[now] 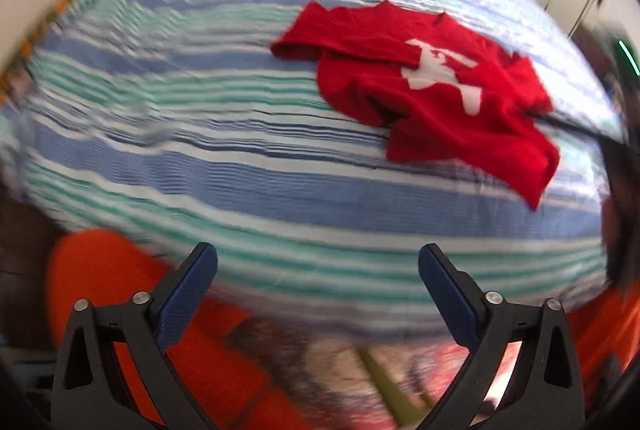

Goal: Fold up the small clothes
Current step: 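Reach the right gripper to the red sweater hem and grasp it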

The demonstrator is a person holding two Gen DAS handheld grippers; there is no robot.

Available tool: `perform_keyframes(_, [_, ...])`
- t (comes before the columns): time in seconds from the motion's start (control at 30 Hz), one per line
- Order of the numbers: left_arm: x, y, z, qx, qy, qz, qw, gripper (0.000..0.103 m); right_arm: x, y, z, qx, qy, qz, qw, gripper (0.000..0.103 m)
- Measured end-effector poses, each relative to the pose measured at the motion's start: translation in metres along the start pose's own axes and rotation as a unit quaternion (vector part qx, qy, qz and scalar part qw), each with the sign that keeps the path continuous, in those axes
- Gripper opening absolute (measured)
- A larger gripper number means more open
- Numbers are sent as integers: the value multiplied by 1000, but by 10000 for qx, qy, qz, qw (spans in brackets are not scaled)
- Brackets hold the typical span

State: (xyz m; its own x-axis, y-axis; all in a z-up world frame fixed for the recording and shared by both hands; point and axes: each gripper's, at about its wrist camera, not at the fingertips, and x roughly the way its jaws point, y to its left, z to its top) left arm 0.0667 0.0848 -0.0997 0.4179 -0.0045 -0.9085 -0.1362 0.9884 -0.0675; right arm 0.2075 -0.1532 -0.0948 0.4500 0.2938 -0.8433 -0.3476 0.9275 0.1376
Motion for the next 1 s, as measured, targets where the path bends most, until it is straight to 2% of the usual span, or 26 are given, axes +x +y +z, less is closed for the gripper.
perform_keyframes(0.07, [29, 7, 11, -95, 55, -578, 9983, 87, -15, -18, -37, 439, 25, 57, 9990, 48])
perform_keyframes(0.13, [54, 5, 20, -78, 124, -898, 9959, 86, -26, -38, -82, 911, 136, 102, 9957, 48])
perform_keyframes(0.2, [80, -3, 30, 81, 232, -1023, 9945, 86, -24, -54, -118, 1222, 403, 296, 9912, 48])
perform_keyframes(0.27, [96, -15, 37, 246, 365, -881, 9951, 86, -14, -65, -137, 1400, 507, 497, 9876, 48])
perform_keyframes(0.37, [91, -25, 38, 215, 400, -849, 9954, 86, 6, -78, -138, 1635, 284, 723, 9835, 48])
perform_keyframes(0.43, [81, -25, 33, 143, 322, -887, 9954, 88, 18, -83, -129, 1766, -54, 1016, 9790, 48])
perform_keyframes(0.5, [71, -21, 22, 104, 280, -719, 9970, 88, 34, -88, -122, 1970, -194, 1333, 9711, 48])
perform_keyframes(0.53, [68, -17, 18, 102, 267, -634, 9976, 88, 41, -90, -118, 2090, -171, 1411, 9675, 40])
perform_keyframes(0.57, [62, -12, 12, 101, 251, -539, 9982, 88, 45, -92, -115, 2207, -102, 1407, 9651, 11])
perform_keyframes(0.6, [57, -6, 7, 85, 227, -475, 9986, 88, 46, -92, -112, 2353, 3, 1430, 9613, 7])
perform_keyframes(0.63, [52, 0, 0, 56, 200, -419, 9989, 88, 38, -94, -113, 2458, -29, 1601, 9560, 7])
perform_keyframes(0.67, [46, 7, -6, 19, 178, -361, 9992, 88, 25, -94, -113, 2548, -162, 1881, 9484, 7])
perform_keyframes(0.73, [39, 16, -16, -3, 187, -290, 9994, 88, -15, -96, -117, 2778, -512, 2676, 9212, 7])
perform_keyframes(0.8, [36, 19, -23, 17, 225, -280, 9994, 88, -52, -103, -123, 2933, -848, 3278, 8940, 7])
perform_keyframes(0.83, [36, 18, -24, 37, 237, -303, 9993, 88, -66, -106, -125, 2973, -961, 3393, 8873, 7])
perform_keyframes(0.93, [41, 6, -21, 193, 299, -429, 9984, 89, -87, -138, -143, 3348, -1250, 3229, 8764, 7])
perform_keyframes(1.0, [51, 0, -14, 280, 352, -620, 9971, 90, -75, -160, -154, 3534, -1143, 2675, 8891, 7])
